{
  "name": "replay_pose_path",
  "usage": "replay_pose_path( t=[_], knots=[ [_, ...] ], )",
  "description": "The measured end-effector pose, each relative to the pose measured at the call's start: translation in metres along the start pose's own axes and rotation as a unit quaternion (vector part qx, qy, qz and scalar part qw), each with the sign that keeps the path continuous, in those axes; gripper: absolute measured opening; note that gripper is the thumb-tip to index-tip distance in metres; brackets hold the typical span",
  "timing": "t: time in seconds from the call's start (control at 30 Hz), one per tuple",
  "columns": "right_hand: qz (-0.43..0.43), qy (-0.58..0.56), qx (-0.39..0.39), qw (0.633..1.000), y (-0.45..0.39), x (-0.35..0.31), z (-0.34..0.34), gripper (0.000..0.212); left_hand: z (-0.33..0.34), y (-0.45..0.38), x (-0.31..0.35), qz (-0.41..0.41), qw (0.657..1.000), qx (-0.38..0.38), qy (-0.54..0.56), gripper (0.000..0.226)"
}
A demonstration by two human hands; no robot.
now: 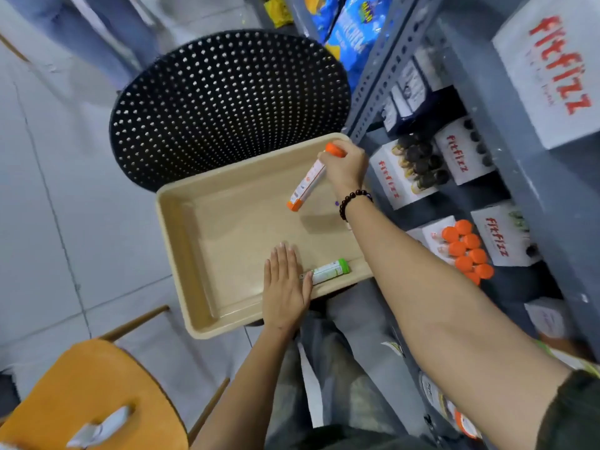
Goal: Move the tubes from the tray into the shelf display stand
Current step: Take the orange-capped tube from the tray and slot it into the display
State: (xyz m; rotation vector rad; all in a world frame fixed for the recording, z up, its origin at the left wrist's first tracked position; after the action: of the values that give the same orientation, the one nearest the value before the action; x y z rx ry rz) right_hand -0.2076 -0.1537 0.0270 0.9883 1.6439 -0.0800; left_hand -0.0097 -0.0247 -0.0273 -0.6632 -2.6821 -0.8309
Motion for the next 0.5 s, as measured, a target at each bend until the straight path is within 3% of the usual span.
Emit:
replay_pose_path(
  t=[0.2, 0.4, 0.5],
  knots=[
    [-0.089, -0.052, 0.042, 0.994, 0.065, -0.013, -0.08, 0.018, -0.017, 0.014, 0.016, 0.076, 0.997, -0.014, -0.022, 0.065],
    [-0.131, -0.072, 0.136, 0.979, 0.166, -0.015, -0.199, 0.031, -0.037, 0.052, 0.091, 0.237, 0.97, -0.012, -0.042, 0.075],
    [-0.145, -0.066, 0.192, 0.968, 0.23, -0.012, -0.267, 0.038, -0.038, 0.077, 0.148, 0.332, 0.943, -0.003, -0.035, 0.056]
  ],
)
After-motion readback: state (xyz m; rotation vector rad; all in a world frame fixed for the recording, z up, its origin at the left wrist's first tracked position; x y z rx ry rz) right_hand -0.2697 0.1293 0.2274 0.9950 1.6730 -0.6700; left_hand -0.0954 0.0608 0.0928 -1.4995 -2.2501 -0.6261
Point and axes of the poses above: each hand's wrist, its own y-axis away from the middle knuckle, its own z-axis out of the palm, x = y × z, the point moved 3 cm from there along -y, towards the middle knuckle, and after that the axes turned 10 degrees about -x, right-handed, at the moved point
